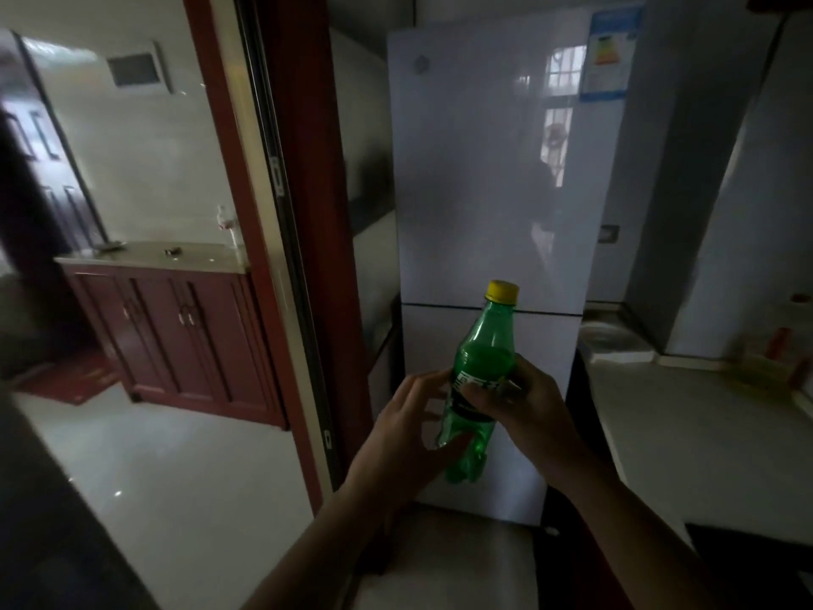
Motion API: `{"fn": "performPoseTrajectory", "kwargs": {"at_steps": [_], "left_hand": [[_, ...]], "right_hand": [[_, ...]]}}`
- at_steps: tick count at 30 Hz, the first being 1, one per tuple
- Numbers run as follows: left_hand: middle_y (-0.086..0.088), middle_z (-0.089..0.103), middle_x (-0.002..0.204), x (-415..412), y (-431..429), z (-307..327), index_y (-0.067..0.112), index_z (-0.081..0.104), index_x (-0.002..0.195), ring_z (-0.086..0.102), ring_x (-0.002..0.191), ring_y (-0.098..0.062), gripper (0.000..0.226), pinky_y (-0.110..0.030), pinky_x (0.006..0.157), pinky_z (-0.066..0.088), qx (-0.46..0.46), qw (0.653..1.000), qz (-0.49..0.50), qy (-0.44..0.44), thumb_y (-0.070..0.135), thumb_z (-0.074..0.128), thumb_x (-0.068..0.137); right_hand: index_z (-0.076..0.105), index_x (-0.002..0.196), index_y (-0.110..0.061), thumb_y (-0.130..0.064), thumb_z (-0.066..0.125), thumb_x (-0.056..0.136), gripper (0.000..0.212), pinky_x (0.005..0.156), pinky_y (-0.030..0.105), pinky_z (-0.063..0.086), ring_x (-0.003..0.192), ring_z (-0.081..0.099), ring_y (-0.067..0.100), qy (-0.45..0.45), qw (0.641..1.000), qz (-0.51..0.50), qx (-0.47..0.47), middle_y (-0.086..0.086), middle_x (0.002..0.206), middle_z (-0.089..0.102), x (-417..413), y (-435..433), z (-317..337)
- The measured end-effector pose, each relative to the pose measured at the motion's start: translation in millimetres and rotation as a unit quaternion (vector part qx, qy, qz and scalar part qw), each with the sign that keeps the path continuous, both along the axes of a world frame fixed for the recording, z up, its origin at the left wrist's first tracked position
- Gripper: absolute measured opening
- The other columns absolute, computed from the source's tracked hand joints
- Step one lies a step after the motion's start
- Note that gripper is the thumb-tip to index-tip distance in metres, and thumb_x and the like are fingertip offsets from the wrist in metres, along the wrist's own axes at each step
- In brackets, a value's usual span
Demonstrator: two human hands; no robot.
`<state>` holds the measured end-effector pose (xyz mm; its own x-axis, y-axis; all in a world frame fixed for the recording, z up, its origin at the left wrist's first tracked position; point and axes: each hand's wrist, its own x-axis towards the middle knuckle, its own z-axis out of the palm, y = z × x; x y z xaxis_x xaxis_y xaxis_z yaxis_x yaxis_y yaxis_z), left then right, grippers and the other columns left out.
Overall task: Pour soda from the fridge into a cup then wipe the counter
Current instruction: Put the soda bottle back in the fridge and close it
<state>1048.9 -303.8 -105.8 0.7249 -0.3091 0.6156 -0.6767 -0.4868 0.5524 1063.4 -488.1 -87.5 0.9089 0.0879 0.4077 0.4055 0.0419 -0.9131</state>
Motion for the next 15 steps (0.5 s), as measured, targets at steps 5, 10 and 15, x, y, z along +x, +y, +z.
{"fn": "performPoseTrajectory", "kwargs": {"at_steps": [5, 10, 15], "left_hand": [[0.014, 0.044, 0.131, 55, -6, 9, 0.023, 0.04, 0.141, 0.054, 0.116, 0.0, 0.07, -0.016, 0.088, 0.052, 0.005, 0.999, 0.049, -0.016, 0.043, 0.069, 0.081], [0.014, 0.042, 0.13, 115, 7, 4, 0.021, 0.039, 0.14, 0.052, 0.117, 0.003, 0.07, -0.009, 0.087, 0.048, -0.022, 0.998, 0.063, -0.011, 0.03, 0.075, 0.081], [0.012, 0.045, 0.131, 192, 32, -3, 0.024, 0.04, 0.139, 0.053, 0.115, 0.002, 0.069, -0.023, 0.086, 0.055, -0.058, 0.997, 0.046, -0.014, 0.037, 0.073, 0.08]], "right_hand": [[0.068, 0.11, -0.012, -0.021, 0.079, 0.074, 0.039, 0.074, 0.024, 0.055, 0.093, 0.07, 0.011, -0.021, 0.999, 0.015, -0.043, -0.001, 0.1, 0.073, 63, -3, 16], [0.069, 0.11, -0.015, -0.025, 0.079, 0.073, 0.039, 0.073, 0.026, 0.057, 0.093, 0.07, 0.014, -0.016, 0.999, 0.031, -0.041, -0.001, 0.1, 0.074, 130, 20, 12], [0.068, 0.11, -0.019, -0.033, 0.082, 0.07, 0.045, 0.074, 0.023, 0.055, 0.094, 0.069, 0.009, -0.017, 0.997, 0.0, -0.072, -0.006, 0.102, 0.074, 198, 45, 14]]}}
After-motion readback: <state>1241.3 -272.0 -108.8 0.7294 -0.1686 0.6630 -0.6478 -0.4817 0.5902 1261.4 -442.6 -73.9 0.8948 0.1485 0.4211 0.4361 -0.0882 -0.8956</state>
